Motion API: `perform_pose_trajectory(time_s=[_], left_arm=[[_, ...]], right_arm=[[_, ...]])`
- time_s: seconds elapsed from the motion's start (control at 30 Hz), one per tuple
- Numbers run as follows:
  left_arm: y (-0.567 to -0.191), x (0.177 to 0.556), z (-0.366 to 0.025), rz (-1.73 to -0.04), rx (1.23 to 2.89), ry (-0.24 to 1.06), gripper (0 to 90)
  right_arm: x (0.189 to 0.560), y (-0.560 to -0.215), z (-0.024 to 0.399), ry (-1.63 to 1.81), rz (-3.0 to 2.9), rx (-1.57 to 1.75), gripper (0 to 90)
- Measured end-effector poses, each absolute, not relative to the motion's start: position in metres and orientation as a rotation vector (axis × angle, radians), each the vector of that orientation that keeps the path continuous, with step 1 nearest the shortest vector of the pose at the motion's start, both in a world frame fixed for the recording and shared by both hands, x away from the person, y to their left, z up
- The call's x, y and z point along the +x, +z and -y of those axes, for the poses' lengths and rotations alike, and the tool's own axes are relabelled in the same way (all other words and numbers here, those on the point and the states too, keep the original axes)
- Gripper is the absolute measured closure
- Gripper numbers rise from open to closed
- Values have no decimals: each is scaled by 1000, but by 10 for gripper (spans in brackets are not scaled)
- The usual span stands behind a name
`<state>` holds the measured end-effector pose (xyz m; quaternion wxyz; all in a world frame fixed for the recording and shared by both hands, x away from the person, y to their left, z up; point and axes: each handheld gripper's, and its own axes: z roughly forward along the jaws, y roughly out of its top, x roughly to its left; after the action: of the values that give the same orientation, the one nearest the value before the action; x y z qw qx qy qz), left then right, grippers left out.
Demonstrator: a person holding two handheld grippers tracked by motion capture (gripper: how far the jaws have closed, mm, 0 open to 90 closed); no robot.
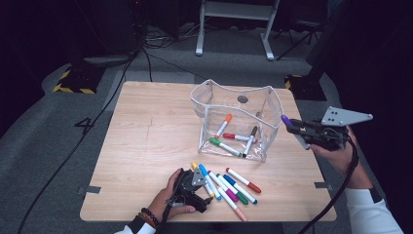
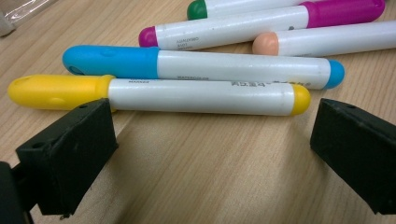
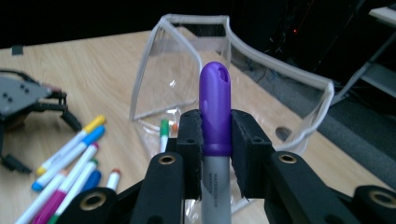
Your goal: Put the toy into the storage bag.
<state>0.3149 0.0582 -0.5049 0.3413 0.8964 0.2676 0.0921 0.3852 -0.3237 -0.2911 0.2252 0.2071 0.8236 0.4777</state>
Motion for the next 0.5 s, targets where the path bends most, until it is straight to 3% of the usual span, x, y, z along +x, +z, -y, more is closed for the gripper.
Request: perform_pose_trajectory(time_s=[0.27,0.5], left_arm=[[-505,315,-58,-696,2332,239,5],[-505,315,-58,-696,2332,239,5]], right_arm=[[408,-258,285,1305,-2282,504,750],[443,-255,251,1226,-2345,500,750]])
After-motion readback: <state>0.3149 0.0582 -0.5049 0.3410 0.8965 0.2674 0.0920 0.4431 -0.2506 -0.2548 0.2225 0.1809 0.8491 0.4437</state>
